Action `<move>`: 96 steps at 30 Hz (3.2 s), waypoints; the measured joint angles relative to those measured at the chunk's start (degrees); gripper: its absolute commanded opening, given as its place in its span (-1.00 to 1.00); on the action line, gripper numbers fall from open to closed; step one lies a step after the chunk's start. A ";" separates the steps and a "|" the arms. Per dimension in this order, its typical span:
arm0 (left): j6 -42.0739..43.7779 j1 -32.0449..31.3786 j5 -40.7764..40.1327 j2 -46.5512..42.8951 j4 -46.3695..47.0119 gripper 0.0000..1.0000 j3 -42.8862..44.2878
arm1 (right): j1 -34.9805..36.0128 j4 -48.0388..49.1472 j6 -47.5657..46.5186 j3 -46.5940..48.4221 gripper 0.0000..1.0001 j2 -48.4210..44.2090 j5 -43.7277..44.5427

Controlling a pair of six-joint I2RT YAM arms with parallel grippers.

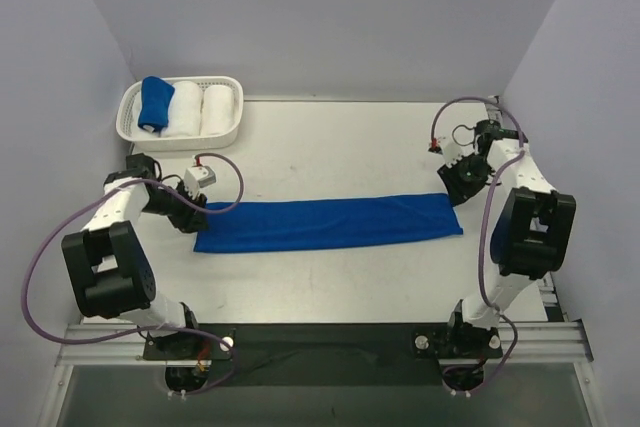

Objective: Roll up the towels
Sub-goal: Fold the towel

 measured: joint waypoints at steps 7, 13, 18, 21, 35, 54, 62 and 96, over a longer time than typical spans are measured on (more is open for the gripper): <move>-11.56 -0.17 -1.55 8.07 5.27 -0.14 0.57 | 1.88 -4.24 4.07 -7.02 -0.54 5.88 1.88; -14.16 -0.46 -5.11 8.79 7.80 -0.15 -1.97 | 1.88 -4.02 3.89 -10.43 -0.40 7.41 7.61; -14.43 -0.90 -6.64 8.92 8.15 -0.14 -3.74 | 1.36 -3.67 3.82 -10.34 0.03 6.93 10.21; -14.62 -0.92 -6.58 8.66 8.09 -0.09 -3.74 | 0.55 -2.62 4.31 -10.23 0.11 5.73 9.88; -19.04 -1.03 -2.14 0.22 9.16 0.15 -1.09 | -4.31 -1.88 27.08 6.45 0.05 11.63 7.93; -21.51 -1.03 -1.38 0.07 10.97 0.17 -1.09 | -1.33 -4.90 33.94 7.50 -1.00 19.39 9.27; -21.92 -1.03 -1.40 0.07 11.85 0.18 -1.09 | -4.07 -6.62 33.16 11.54 -1.00 20.48 9.31; -25.49 -0.85 -2.32 0.13 12.72 0.18 -0.55 | 29.66 -11.72 42.66 18.93 -1.00 21.99 -8.00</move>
